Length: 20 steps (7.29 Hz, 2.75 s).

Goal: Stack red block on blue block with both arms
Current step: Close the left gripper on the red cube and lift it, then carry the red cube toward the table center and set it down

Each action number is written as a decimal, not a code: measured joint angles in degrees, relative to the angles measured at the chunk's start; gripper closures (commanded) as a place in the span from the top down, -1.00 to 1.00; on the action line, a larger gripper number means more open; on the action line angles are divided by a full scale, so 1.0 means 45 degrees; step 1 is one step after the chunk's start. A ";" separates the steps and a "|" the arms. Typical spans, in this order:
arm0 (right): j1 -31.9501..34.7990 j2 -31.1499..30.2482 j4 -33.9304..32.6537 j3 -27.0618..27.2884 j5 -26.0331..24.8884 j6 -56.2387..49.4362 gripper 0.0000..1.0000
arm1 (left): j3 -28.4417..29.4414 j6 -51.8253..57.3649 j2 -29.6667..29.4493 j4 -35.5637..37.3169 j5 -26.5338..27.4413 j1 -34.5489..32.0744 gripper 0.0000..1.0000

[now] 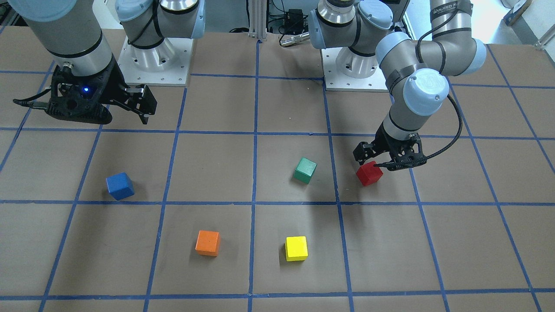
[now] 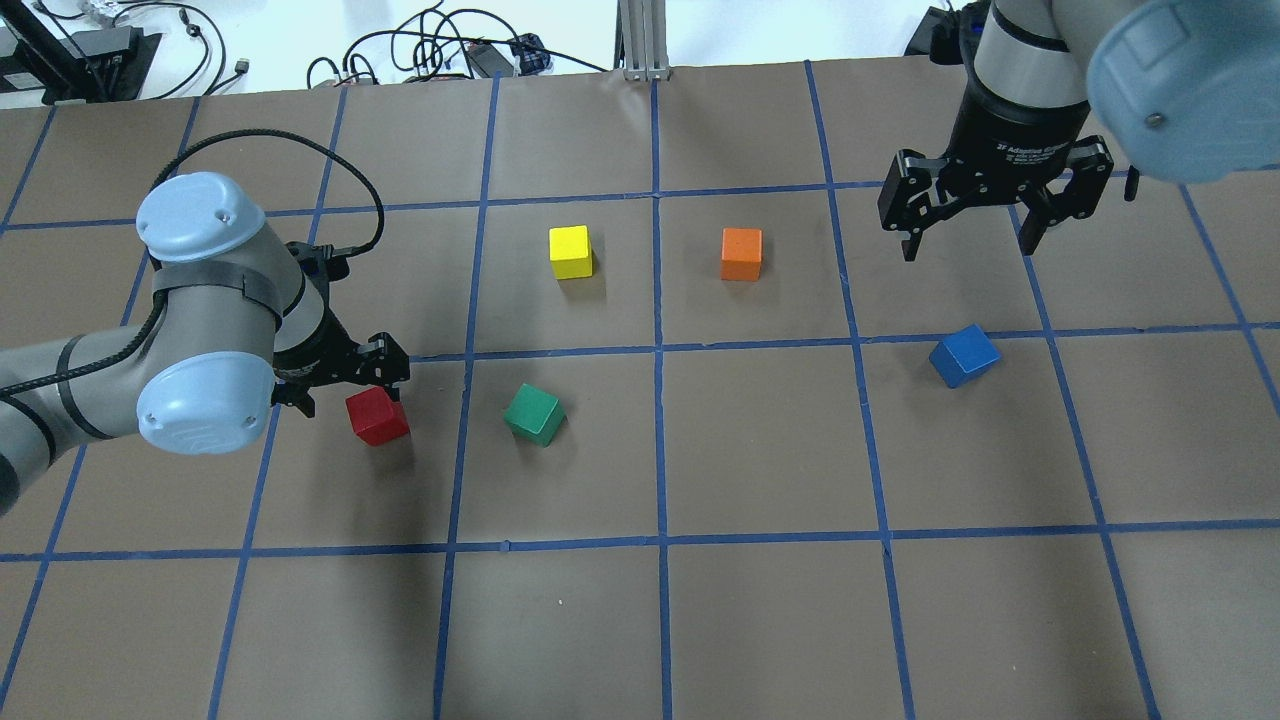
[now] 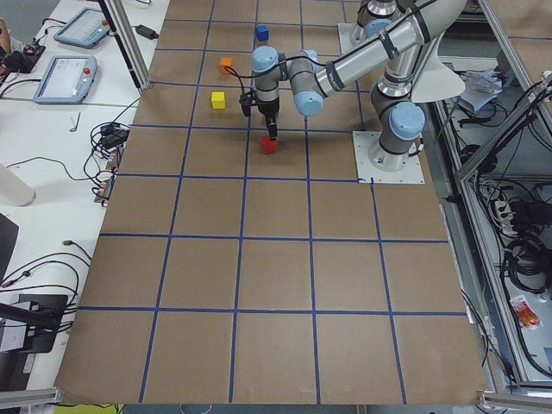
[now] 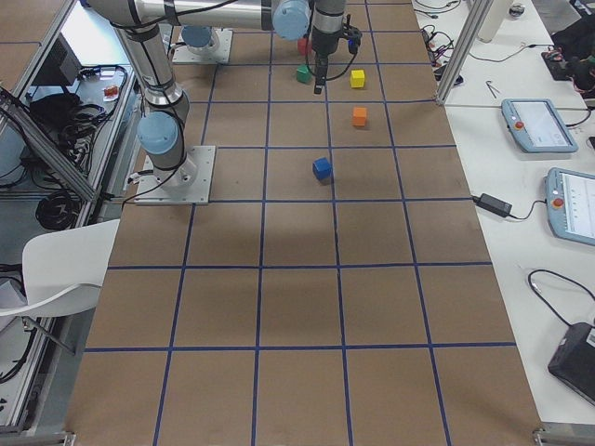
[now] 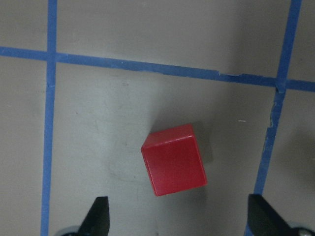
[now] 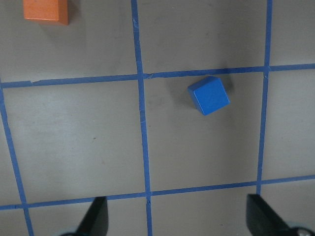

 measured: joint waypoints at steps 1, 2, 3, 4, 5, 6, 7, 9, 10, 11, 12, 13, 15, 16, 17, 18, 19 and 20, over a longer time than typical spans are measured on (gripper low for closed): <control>0.0001 0.0000 -0.0002 0.0001 0.0001 -0.0044 1.00 | -0.0239 -0.0172 -0.0275 0.0315 -0.0293 0.0339 1.00; 0.0003 -0.0018 0.0027 0.0004 -0.0005 -0.0060 1.00 | -0.0452 -0.0288 -0.0587 0.0812 -0.0672 0.0517 1.00; 0.0011 -0.0033 0.0064 0.0006 -0.0005 -0.0065 1.00 | -0.0567 -0.0520 -0.0852 0.1235 -0.0882 0.0562 1.00; 0.0015 -0.0015 0.0069 0.0012 0.0002 -0.0072 1.00 | -0.0605 -0.0744 -0.1009 0.1447 -0.0984 0.0555 0.37; 0.0016 0.0021 0.0074 0.0019 0.0002 -0.0080 1.00 | -0.0612 -0.0807 -0.1139 0.1518 -0.1013 0.0554 -0.68; 0.0019 0.0032 0.0078 0.0022 0.0000 -0.0085 1.00 | -0.0578 -0.0815 -0.1261 0.1547 -0.1007 0.0552 -0.69; 0.0024 0.0037 0.0074 0.0025 0.0000 -0.0086 1.00 | -0.0471 -0.0756 -0.1333 0.1599 -0.0972 0.0546 -0.71; 0.0021 0.0046 0.0094 0.0025 -0.0013 -0.0088 1.00 | 0.0104 -0.0407 -0.1166 0.1556 -0.0931 0.0386 -0.71; 0.0019 0.0052 0.0102 0.0026 -0.0017 -0.0087 1.00 | 0.0701 -0.0221 -0.1039 0.1276 -0.0960 -0.0016 -0.71; 0.0013 0.0056 0.0106 0.0026 -0.0019 -0.0088 1.00 | 0.1478 -0.0099 -0.1032 0.0886 -0.0952 -0.0938 -0.71; 0.0011 0.0055 0.0107 0.0026 -0.0017 -0.0088 1.00 | 0.2393 -0.0107 -0.1189 0.0408 -0.0916 -0.2162 -0.71; 0.0017 0.0049 0.0108 0.0026 -0.0004 -0.0084 1.00 | 0.3396 -0.0455 -0.1546 -0.0065 -0.0915 -0.3472 -0.71; 0.0054 0.0016 0.0096 0.0023 0.0097 -0.0071 1.00 | 0.5009 -0.2238 -0.2662 -0.0280 -0.0988 -0.5654 -0.71; 0.0059 0.0009 0.0091 0.0015 0.0167 -0.0069 1.00 | 0.5531 -0.3193 -0.3281 -0.0215 -0.0995 -0.6470 -0.71; 0.0055 0.0008 0.0093 0.0013 0.0225 -0.0073 1.00 | 0.5776 -0.4008 -0.3807 0.0016 -0.0961 -0.7035 -0.71; 0.0037 0.0013 0.0097 0.0018 0.0230 -0.0081 1.00 | 0.5825 -0.4439 -0.4238 0.0350 -0.0915 -0.7317 -0.71; 0.0021 0.0031 0.0047 0.0019 0.0194 -0.0090 1.00 | 0.5804 -0.4581 -0.4556 0.0583 -0.0876 -0.7433 -0.69; 0.0013 0.0052 -0.0055 0.0018 0.0133 -0.0100 1.00 | 0.5782 -0.4601 -0.4822 0.0766 -0.0828 -0.7480 -0.02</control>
